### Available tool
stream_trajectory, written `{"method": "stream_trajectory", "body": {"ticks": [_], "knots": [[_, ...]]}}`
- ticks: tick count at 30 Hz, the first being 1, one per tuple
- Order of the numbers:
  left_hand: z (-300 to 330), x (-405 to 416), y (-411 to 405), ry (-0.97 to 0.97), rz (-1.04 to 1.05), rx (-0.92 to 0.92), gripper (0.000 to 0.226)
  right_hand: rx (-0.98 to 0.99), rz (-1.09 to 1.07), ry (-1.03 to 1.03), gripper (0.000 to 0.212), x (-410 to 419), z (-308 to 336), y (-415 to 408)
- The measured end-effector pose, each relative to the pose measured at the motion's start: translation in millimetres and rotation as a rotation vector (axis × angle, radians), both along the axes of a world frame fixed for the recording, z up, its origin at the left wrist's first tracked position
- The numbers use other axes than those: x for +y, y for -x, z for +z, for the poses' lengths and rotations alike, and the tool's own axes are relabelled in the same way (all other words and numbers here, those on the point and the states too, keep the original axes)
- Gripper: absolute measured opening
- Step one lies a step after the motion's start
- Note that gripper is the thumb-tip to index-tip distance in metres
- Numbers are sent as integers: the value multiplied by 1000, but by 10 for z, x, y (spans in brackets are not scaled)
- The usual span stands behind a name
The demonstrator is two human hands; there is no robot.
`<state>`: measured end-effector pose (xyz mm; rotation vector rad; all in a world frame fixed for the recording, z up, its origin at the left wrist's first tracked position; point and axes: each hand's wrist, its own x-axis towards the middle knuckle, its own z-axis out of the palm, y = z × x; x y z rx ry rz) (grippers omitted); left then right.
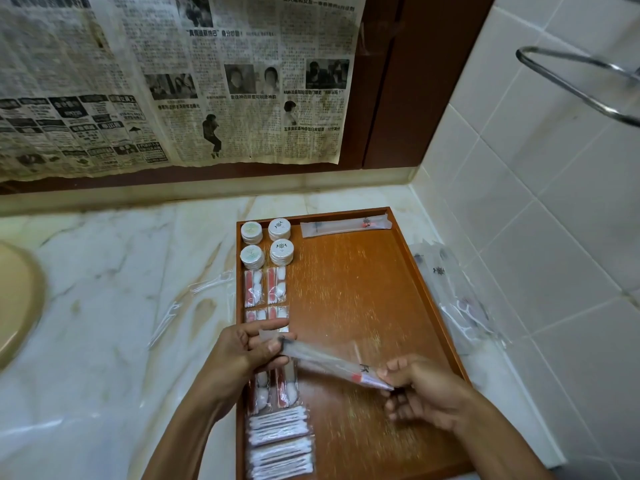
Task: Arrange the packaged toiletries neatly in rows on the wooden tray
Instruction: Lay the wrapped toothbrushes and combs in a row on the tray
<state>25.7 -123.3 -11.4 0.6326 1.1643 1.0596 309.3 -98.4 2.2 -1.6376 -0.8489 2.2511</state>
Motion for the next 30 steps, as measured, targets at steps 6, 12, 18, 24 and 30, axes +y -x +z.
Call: {"method": "stream_trajectory", "body": {"ticks": [6,12,18,24,30], "knots": [[-118,-12,-49,154,82,136,12,-191,-54,-437,8,-86,-92,64],[-142,-54,-162,225,288,-136,14,12,-349,-431,40,-64,-154,38],[-131,-73,-191,172,287,-202,19,315,-558,47,40,-46,-113,90],[-100,-51,-156,226,274,-211,14,146,-522,-154,41,-75,-99,154],[-60,-58,-176,252,250,-104,24,56,-536,-338,35,-106,-120,151]]}}
